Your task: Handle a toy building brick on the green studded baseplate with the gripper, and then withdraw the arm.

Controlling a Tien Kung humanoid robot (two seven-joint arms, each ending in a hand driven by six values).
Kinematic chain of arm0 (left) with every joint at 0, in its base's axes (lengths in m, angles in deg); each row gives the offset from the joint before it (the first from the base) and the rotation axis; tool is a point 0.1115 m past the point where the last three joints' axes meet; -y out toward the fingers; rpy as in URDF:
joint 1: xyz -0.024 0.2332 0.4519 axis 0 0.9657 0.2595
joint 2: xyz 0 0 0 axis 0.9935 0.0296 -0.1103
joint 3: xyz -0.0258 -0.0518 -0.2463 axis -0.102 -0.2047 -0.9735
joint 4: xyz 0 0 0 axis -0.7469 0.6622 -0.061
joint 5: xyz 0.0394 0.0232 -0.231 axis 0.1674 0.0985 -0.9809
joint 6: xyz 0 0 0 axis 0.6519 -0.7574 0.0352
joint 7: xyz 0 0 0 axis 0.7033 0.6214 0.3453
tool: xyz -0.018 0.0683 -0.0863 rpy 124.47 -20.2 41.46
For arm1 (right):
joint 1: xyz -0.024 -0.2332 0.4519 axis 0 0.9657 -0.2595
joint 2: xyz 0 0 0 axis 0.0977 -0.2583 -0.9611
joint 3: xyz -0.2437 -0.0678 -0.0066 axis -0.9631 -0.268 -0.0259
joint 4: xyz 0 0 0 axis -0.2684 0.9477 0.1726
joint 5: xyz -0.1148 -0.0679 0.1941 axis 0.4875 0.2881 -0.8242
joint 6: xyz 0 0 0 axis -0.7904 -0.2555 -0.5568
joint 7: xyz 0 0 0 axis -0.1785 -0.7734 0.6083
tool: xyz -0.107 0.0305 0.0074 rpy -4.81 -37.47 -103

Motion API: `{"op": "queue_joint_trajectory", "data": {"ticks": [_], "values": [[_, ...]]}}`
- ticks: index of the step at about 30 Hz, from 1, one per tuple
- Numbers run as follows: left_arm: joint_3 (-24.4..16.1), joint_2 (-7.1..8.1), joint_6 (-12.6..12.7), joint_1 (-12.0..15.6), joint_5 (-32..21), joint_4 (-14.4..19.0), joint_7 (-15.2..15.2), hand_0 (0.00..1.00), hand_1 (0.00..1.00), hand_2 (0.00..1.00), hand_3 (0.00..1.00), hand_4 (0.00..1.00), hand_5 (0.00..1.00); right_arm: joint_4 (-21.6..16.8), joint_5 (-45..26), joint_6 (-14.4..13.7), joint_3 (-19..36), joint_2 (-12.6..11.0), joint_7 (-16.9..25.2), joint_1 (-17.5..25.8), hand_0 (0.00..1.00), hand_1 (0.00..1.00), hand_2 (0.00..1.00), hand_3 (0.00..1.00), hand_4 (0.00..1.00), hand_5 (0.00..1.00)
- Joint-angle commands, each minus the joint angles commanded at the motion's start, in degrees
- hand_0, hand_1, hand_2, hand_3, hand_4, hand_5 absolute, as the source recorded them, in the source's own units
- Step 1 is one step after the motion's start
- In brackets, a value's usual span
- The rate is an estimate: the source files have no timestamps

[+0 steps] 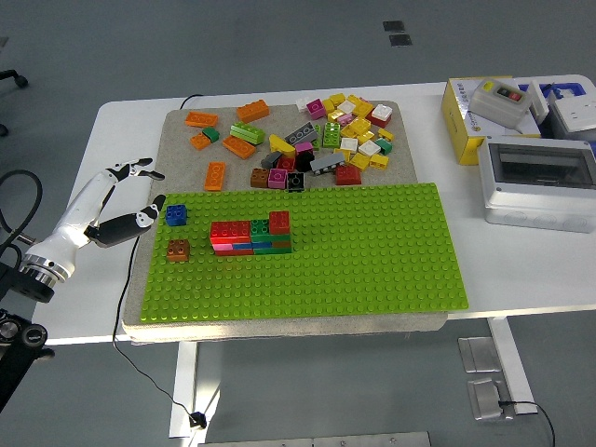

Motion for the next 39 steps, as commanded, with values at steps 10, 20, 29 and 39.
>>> {"op": "queue_joint_trajectory", "data": {"ticks": [10,20,29,39], "values": [[-0.3,2.79,-0.3,1.2,1.2,-0.8,0.6,0.959,0.948,0.927,0.662,0.603,0.288,0.0,0.2,0.4,-0.9,0.2,-0.4,0.1,0.705,0.642,0.587,0.749,0.580,0.998],[7.7,10.04,-1.9,-2.3,6.9,-3.0,3.2,0.984,0.970,0.952,0.699,0.669,0.309,0.0,-0.5,0.4,-0.7,0.0,-0.4,0.4,0.705,0.642,0.573,0.746,0.582,0.998],[16.8,12.48,-4.6,-9.9,16.3,-3.5,9.2,0.998,0.998,0.998,0.714,0.793,0.412,0.0,0.5,0.3,0.8,-0.7,-0.5,-0.1,0.705,0.642,0.515,0.740,0.582,0.998],[20.6,11.09,-6.5,-13.4,16.4,-3.4,12.0,0.998,0.998,0.998,0.725,0.801,0.420,0.0,0.9,0.1,1.6,-1.1,-0.2,-0.6,0.705,0.642,0.478,0.738,0.581,0.998]]}}
